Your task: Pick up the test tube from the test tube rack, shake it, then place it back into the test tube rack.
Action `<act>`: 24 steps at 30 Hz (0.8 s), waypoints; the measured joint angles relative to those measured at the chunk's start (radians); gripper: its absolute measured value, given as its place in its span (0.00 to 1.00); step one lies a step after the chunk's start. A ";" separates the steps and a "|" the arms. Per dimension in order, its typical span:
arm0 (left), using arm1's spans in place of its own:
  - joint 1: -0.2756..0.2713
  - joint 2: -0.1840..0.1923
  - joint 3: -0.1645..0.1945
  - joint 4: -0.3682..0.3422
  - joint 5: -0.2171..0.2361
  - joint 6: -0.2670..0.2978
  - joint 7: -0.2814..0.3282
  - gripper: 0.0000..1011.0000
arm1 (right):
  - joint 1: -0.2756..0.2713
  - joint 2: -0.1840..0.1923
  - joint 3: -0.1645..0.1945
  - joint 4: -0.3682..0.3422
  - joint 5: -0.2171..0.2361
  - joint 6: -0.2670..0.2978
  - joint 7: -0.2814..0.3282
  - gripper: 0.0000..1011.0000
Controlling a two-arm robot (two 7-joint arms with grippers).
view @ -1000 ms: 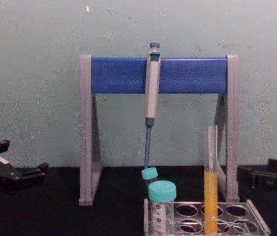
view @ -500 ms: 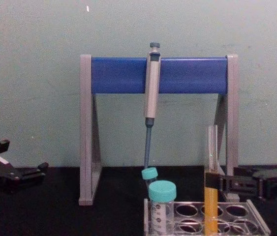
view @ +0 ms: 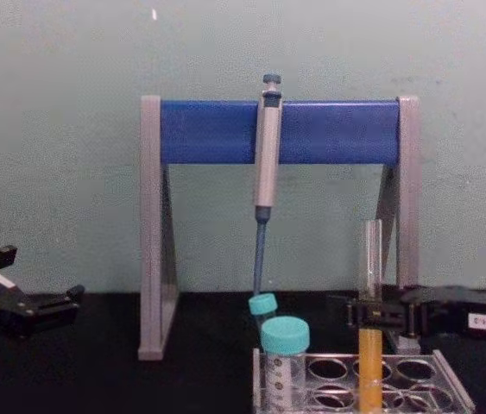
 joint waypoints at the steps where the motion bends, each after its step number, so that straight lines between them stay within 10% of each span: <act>1: 0.000 0.000 0.000 0.000 0.000 0.000 0.000 0.99 | 0.003 -0.002 -0.001 0.003 -0.003 -0.001 0.000 0.99; 24: 0.000 0.000 0.000 0.000 0.000 0.000 0.000 0.99 | 0.012 -0.008 -0.006 0.015 -0.018 -0.008 -0.001 0.94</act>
